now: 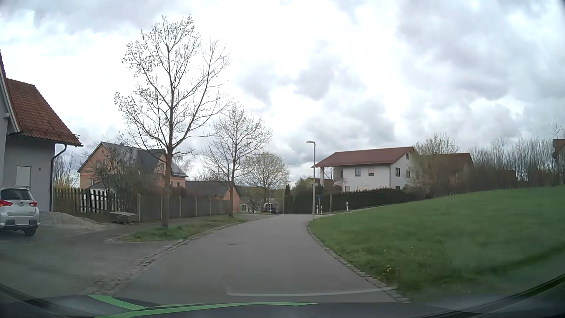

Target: Follow the waypoints while adhering to traffic rules and regulations

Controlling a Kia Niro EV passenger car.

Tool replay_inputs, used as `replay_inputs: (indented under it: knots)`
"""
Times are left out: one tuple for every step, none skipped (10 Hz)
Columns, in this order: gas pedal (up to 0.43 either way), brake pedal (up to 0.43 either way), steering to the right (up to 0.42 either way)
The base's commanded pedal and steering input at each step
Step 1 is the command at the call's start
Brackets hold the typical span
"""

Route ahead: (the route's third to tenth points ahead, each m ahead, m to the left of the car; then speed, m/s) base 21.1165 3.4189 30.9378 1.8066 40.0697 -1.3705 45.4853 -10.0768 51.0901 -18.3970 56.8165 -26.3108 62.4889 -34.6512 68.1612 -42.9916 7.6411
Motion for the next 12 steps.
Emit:
replay_inputs:
  knots:
    - [0.228,0.0,-0.049]
    - [0.22,0.0,-0.043]
    - [0.189,0.0,-0.041]
    - [0.189,0.0,-0.029]
    - [0.189,0.0,-0.017]
    - [0.169,0.0,-0.012]
    - [0.138,0.0,-0.009]
    - [0.138,0.0,-0.004]
    - [0.138,0.0,0.001]
    - [0.118,0.0,0.009]
    - [0.087,0.0,0.014]
    - [0.087,0.0,0.018]
